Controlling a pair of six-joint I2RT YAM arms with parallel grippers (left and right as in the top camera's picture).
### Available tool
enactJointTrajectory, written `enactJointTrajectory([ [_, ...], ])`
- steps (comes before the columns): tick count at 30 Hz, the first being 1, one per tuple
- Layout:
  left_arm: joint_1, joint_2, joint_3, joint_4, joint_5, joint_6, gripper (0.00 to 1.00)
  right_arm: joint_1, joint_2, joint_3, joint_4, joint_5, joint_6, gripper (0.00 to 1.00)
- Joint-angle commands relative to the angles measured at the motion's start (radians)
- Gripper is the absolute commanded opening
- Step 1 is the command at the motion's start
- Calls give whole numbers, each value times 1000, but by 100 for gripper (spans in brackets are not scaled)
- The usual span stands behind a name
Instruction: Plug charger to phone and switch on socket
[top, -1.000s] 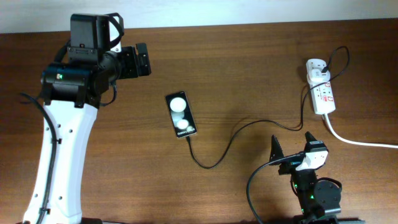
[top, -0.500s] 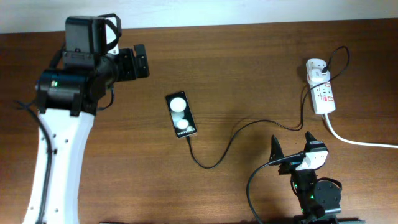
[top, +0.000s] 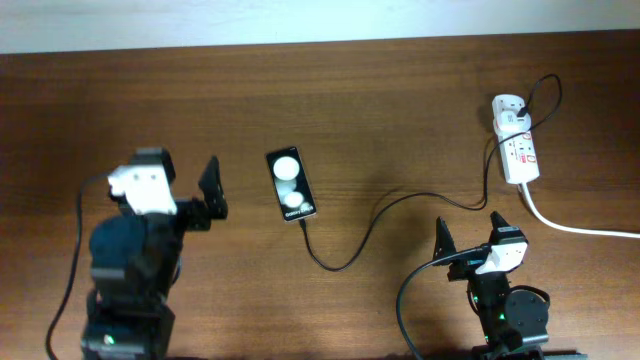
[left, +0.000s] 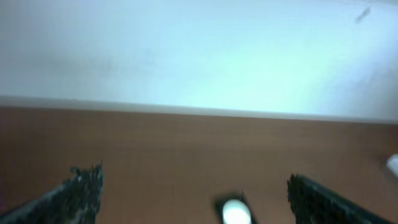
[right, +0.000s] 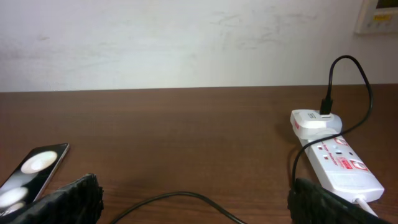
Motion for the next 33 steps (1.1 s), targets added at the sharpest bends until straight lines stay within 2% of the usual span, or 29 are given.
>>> enactJointTrajectory([
  [1,27,-165,-207,177,91,160,99,-5,-9,-6,-4,-9,2,99],
  [5,40,-372,-408,257,91,190,99,-5,-9,-6,-4,-9,2,99],
  [16,65,-697,-680,274,84,257,99,-5,-9,-6,-4,-9,2,99],
  [21,65,-697,-731,273,84,257,99,-5,-9,-6,-4,-9,2,99],
  [27,65,-697,-731,146,84,260,99,-5,-9,-6,-4,-9,2,99],
  [33,65,-697,-731,149,91,249,99,-5,-9,-6,-4,-10,2,99],
])
